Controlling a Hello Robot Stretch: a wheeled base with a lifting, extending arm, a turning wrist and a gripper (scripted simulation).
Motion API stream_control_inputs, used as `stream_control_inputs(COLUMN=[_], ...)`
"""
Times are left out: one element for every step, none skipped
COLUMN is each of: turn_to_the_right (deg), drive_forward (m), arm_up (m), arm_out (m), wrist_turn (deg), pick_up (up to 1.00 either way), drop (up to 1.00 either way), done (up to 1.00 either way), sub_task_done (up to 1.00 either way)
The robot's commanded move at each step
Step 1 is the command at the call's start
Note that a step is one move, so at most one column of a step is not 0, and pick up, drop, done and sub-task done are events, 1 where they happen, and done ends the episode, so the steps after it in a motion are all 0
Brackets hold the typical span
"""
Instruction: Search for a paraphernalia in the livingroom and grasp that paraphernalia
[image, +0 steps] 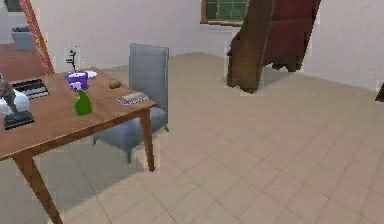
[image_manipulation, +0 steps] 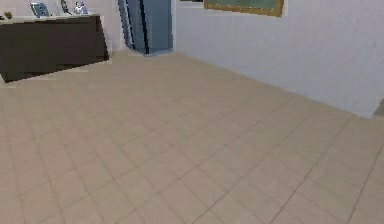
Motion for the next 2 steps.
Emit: stream_control_inputs(turn_to_the_right=[15.0, 0.0], drive_forward=[0.00, 1.00], arm_up=[0.00, 0.00], arm_out=[0.00, 0.00], wrist_turn=[0.0, 0.0], pick_up=[0.00, 0.00], drop=[0.00, 0.00], done=[0.00, 0.00], sub_task_done=[0.00, 0.00])
